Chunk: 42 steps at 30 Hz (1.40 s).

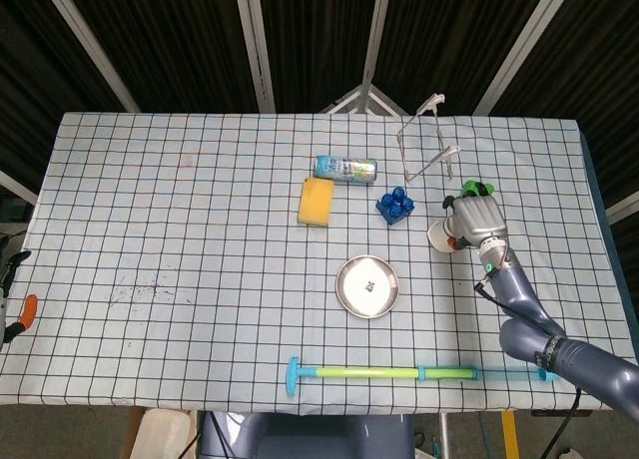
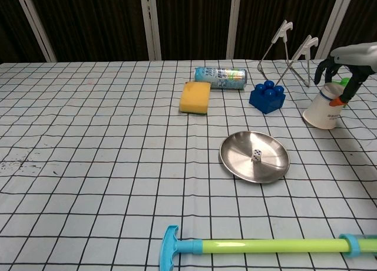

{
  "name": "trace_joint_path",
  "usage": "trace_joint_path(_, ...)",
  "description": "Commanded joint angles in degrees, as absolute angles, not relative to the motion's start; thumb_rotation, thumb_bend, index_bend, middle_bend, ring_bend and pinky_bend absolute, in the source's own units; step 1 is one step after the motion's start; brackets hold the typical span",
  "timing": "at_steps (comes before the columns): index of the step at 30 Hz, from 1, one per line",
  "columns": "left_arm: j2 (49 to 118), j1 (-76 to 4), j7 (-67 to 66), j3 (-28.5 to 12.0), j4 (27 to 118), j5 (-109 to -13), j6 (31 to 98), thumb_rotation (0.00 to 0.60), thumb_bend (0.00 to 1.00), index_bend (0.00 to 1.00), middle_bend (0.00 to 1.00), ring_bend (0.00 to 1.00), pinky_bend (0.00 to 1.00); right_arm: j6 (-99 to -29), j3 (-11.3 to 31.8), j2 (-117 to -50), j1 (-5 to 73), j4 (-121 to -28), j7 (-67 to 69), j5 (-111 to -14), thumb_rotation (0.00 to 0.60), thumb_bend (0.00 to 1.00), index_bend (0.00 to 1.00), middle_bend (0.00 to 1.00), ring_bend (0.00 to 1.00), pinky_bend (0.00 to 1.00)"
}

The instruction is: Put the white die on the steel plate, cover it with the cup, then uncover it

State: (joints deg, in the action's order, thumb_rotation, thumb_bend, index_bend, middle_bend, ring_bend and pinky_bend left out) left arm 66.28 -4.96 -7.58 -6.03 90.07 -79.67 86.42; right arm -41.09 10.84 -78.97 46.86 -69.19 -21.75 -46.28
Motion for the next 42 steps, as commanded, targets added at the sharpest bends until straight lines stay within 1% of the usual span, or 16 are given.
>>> trace_joint_path(1,66.3,-5.0,-7.7,-6.0,90.1,-79.6,86.3,0.600,0.60,0.18,0.00,0.00,0.03,-41.3,10.7,-78.6,46.9,-69.7,-21.9,-46.0,0.600,0.29,0.33,0.41,0.21,0.05)
trace_joint_path(6,66.3,-5.0,-7.7,-6.1,90.2,-79.4,86.2,0.600,0.60,0.19,0.00,0.00,0.03,-41.3,10.2,-78.2,47.0,-70.0,-22.5,-45.4,0.600,0.30,0.34,0.41,0.21,0.04)
trace_joint_path(8,66.2,-4.9,-7.8,-6.0,90.3,-79.4,86.3,0.600,0.60,0.19,0.00,0.00,0.03,-41.4,10.2,-78.1,47.0,-70.2,-22.6,-45.3,0.600,0.31,0.37,0.41,0.21,0.04)
trace_joint_path(12,66.2,-5.0,-7.8,-5.9,90.3,-79.5,86.2,0.600,0.60,0.19,0.00,0.00,0.03,-42.4,10.2,-77.8,46.9,-71.1,-22.3,-46.1,0.600,0.33,0.48,0.43,0.22,0.04)
trace_joint_path(18,66.1,-4.9,-7.4,-5.9,90.4,-79.7,86.4,0.600,0.60,0.19,0.00,0.00,0.03,-43.6,10.2,-77.2,47.1,-73.2,-22.5,-47.2,0.600,0.35,0.57,0.44,0.23,0.04)
trace_joint_path(23,65.9,-4.8,-7.1,-5.9,90.4,-79.7,86.4,0.600,0.60,0.20,0.00,0.00,0.03,-44.1,10.2,-77.0,47.5,-74.9,-23.0,-48.2,0.600,0.35,0.58,0.44,0.23,0.04)
trace_joint_path(29,65.7,-4.9,-6.3,-6.0,90.2,-79.6,86.1,0.600,0.60,0.20,0.00,0.00,0.03,-44.5,10.6,-74.1,48.7,-83.5,-24.5,-49.2,0.600,0.35,0.58,0.44,0.23,0.04)
trace_joint_path(35,65.5,-4.9,-5.9,-5.9,90.3,-79.6,85.9,0.600,0.60,0.20,0.00,0.00,0.03,-47.0,9.9,-71.5,50.4,-94.2,-29.8,-49.1,0.600,0.36,0.58,0.45,0.23,0.04)
trace_joint_path(38,65.3,-4.8,-5.5,-5.9,90.3,-79.7,86.0,0.600,0.60,0.20,0.00,0.00,0.03,-49.2,9.7,-71.0,51.1,-99.4,-32.6,-48.2,0.600,0.36,0.58,0.45,0.23,0.04)
trace_joint_path(42,65.1,-4.8,-4.9,-6.1,90.1,-79.4,85.9,0.600,0.60,0.20,0.00,0.00,0.03,-52.6,9.1,-71.4,51.8,-103.7,-36.2,-47.8,0.600,0.36,0.58,0.45,0.23,0.04)
